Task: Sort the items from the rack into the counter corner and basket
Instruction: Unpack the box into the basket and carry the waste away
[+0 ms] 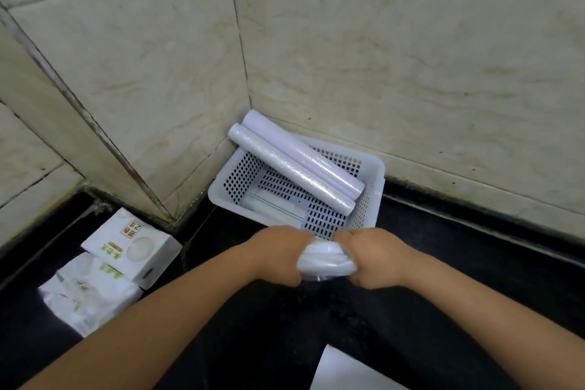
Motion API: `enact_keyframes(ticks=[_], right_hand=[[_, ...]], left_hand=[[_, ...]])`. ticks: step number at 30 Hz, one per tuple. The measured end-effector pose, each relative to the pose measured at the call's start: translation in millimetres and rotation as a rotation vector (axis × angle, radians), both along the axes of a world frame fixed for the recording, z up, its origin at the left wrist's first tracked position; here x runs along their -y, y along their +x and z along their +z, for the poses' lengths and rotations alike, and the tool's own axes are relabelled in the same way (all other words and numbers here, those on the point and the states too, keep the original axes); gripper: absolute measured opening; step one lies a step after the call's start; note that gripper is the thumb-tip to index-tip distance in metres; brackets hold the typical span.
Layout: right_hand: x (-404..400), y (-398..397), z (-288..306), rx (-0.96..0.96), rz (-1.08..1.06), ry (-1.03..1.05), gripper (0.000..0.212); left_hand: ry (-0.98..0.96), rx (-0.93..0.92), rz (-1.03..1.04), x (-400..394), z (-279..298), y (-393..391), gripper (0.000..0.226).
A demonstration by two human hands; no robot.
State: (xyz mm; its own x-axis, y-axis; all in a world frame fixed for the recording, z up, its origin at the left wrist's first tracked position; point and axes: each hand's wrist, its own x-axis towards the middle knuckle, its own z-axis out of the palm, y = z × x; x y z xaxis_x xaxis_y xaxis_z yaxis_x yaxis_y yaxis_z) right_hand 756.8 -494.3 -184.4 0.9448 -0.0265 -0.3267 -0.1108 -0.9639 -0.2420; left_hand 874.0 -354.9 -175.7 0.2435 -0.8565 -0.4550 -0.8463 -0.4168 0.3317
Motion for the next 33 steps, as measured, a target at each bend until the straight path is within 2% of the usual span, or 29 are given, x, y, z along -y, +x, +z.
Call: enact_keyframes(ticks=[2,5,7,10,11,13,16,19,22,28,31,33], right_hand=[[4.3,9.2,4.4,-0.011,-0.036,-0.014,0.020],[9.7,24.3,5.9,-0.012,-0.084,-0.032,0.021],[15.0,32.4,5.7,-0.020,-0.129,-0.036,0.020],[32.9,38.8,6.1,-0.037,-0.231,-0.091,0.031],[39.6,39.8,6.3,-0.038,-0.266,-0.109,0.032],[48.4,38.4,4.0,-0.044,-0.328,-0.108,0.037],[53.6,37.9,-4.8,-0.075,-0.375,-0.068,0.048],[56.7,40.4,-10.8,-0.097,-0.389,-0.088,0.044],[59.0,41.9,-15.1,-0.118,-0.400,-0.088,0.036],[51.6,60.9,-17.1,-0.178,-0.349,-0.127,0.032],[38.7,76.6,-23.9,-0.217,-0.293,-0.137,0.026],[26.6,85.1,-32.8,-0.221,-0.264,-0.131,0.017]], left_hand=[[-0.063,0.150,0.010,3.0,0.7,10.0,0.042],[-0.111,0.218,0.008,10.8,-2.6,26.0,0.037],[-0.116,0.101,0.041,17.5,-4.9,40.9,0.042],[-0.072,-0.293,0.168,27.8,-9.2,76.3,0.064],[-0.029,-0.350,0.191,31.8,-14.4,89.4,0.067],[0.098,-0.254,0.184,40.9,-31.0,107.0,0.063],[0.224,0.056,0.075,61.5,-61.6,117.3,0.050],[0.372,0.216,-0.053,74.7,-76.8,119.3,0.040],[0.456,0.265,-0.093,80.0,-79.9,123.2,0.042],[0.430,0.234,-0.110,64.3,-60.6,130.1,0.016],[0.356,0.286,-0.122,52.2,-45.0,138.7,0.041],[0.307,0.326,-0.128,43.4,-37.4,144.3,0.044]])
